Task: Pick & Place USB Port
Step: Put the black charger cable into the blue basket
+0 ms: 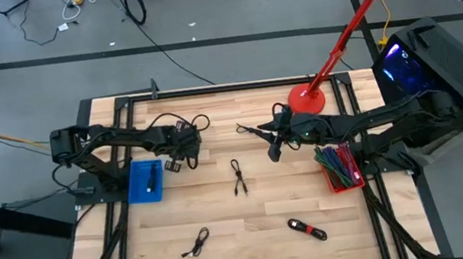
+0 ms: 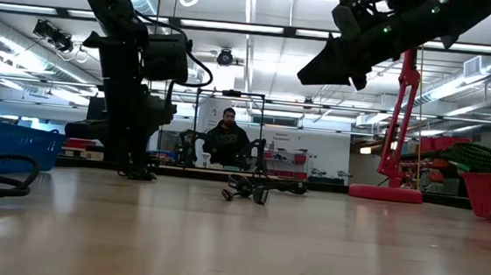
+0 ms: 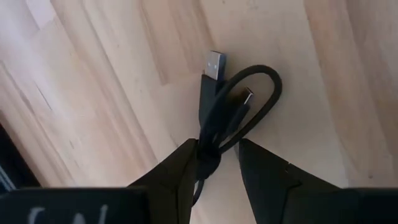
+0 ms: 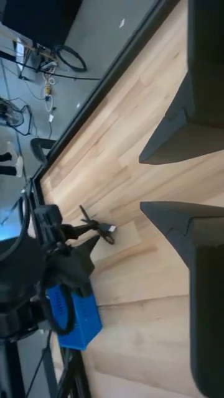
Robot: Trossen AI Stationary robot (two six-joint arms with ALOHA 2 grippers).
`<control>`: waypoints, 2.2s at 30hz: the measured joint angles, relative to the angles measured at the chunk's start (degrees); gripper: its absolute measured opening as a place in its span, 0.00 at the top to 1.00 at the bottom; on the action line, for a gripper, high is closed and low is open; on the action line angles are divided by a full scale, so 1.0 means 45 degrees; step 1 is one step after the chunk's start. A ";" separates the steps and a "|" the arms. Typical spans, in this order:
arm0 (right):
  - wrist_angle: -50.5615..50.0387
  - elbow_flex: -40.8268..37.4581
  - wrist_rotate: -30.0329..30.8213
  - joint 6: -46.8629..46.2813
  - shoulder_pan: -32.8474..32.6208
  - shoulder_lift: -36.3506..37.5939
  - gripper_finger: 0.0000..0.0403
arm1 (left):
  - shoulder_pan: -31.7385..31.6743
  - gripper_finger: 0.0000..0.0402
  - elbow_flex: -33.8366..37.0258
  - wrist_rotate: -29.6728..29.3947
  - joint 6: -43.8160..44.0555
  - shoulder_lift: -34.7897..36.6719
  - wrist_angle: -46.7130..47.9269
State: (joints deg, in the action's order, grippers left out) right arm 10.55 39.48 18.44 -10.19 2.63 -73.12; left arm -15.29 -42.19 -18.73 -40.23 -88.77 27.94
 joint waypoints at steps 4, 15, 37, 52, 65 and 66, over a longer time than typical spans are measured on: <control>0.0431 0.0000 -0.0010 0.0034 -0.0004 -0.0030 0.73 | -0.0445 0.69 -0.0005 0.0146 -0.0011 -0.0219 -0.0057; 0.0727 0.0000 -0.0335 0.0160 0.0000 -0.0030 0.73 | -0.1045 0.90 -0.0016 0.0499 0.0520 -0.0859 -0.0416; 0.0877 -0.0005 -0.0296 0.0821 0.0005 -0.0030 0.73 | -0.0875 0.98 -0.3578 0.0897 1.0229 0.3409 0.6053; 0.0910 -0.0005 -0.0301 0.1490 0.0122 -0.0025 0.73 | 0.2130 0.98 -0.3847 -0.0522 1.9997 0.9518 1.0321; 0.0851 -0.0005 -0.0307 0.1797 0.0122 -0.0025 0.73 | 0.6759 0.98 -0.0450 -0.1000 2.7277 0.9398 1.0805; 0.0819 -0.0005 -0.0311 0.1816 0.0122 -0.0025 0.73 | 0.7052 0.98 -0.0130 -0.0962 2.7770 0.9395 1.0785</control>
State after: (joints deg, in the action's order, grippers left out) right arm 14.24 39.46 17.04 -2.02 3.18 -73.23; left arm 16.45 -42.78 -23.07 84.73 -46.49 76.47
